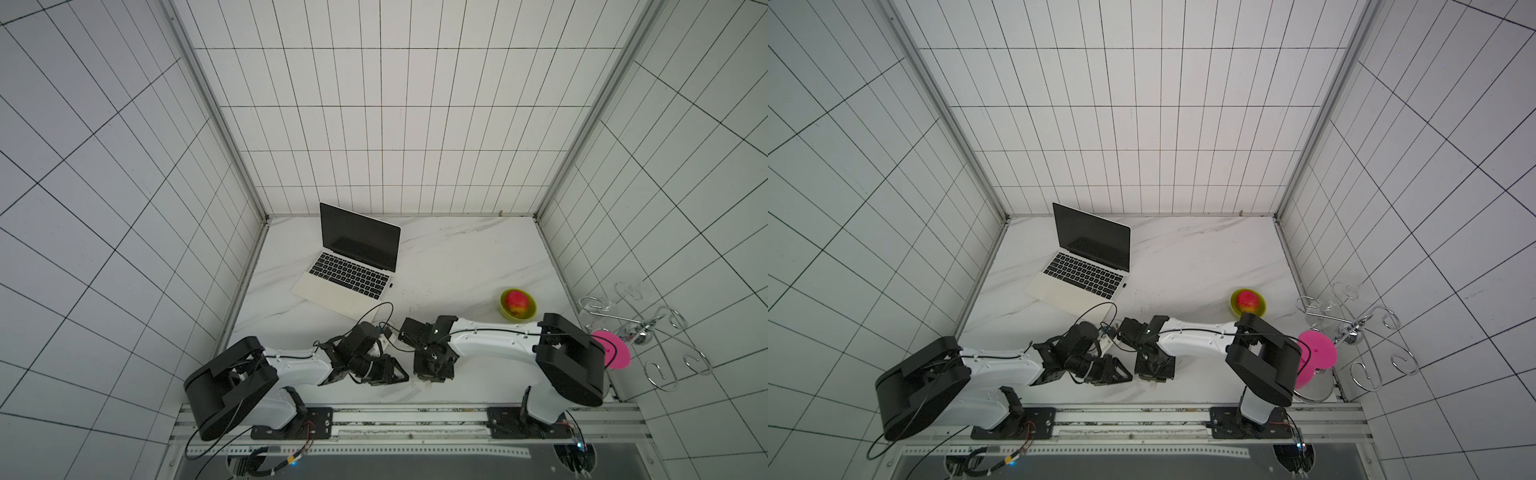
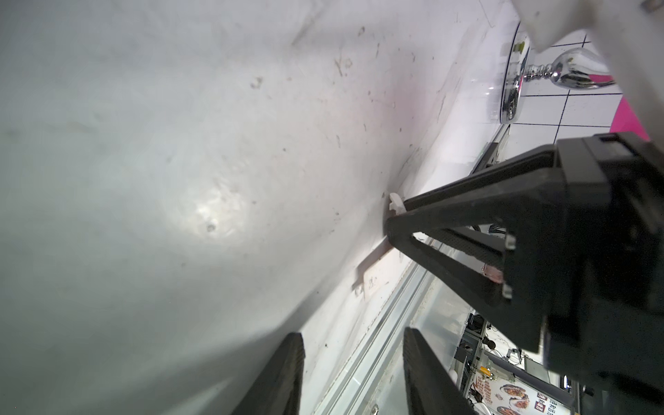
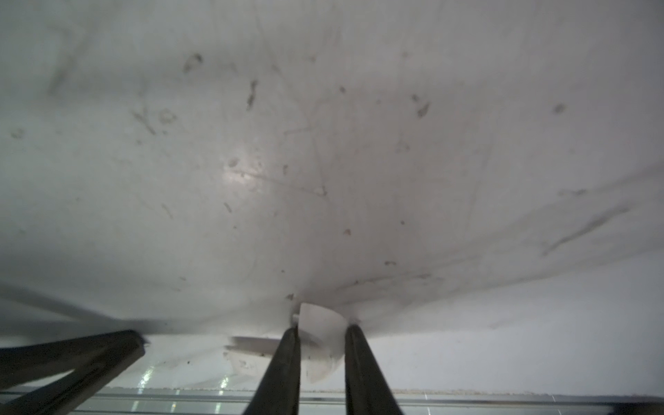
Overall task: Insert the wireless mouse receiver into the laptop
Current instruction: Pick up the lid from the center of the board.
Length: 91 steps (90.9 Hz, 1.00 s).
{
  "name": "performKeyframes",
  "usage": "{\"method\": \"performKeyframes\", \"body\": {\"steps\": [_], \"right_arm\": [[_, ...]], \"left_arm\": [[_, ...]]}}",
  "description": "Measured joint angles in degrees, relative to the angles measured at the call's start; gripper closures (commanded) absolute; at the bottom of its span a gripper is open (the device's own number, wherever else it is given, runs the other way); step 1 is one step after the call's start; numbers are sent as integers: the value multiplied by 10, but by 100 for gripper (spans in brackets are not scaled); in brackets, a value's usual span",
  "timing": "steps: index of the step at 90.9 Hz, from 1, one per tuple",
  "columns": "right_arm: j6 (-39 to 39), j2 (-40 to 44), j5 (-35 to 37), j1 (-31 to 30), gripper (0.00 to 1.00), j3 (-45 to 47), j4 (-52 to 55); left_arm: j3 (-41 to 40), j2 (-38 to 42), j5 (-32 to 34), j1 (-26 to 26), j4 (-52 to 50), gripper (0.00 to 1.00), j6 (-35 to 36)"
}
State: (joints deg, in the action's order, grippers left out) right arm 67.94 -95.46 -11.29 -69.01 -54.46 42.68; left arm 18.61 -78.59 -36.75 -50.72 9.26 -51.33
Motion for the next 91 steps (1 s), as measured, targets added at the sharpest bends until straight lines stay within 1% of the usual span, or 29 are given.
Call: {"method": "performKeyframes", "body": {"steps": [16, 47, 77, 91], "right_arm": [[0, 0, -5, 0, 81, 0, 0], [5, 9, -7, 0, 82, 5, -4], [6, 15, -11, 0, 82, 10, -12], [6, 19, -14, 0, 82, 15, -17]], "left_arm": [[0, -22, -9, -9, 33, 54, -10], [0, -73, -30, -29, 103, 64, -35], [6, -109, -36, -52, 137, 80, -56], [7, -117, -36, -56, 148, 87, -66]]}}
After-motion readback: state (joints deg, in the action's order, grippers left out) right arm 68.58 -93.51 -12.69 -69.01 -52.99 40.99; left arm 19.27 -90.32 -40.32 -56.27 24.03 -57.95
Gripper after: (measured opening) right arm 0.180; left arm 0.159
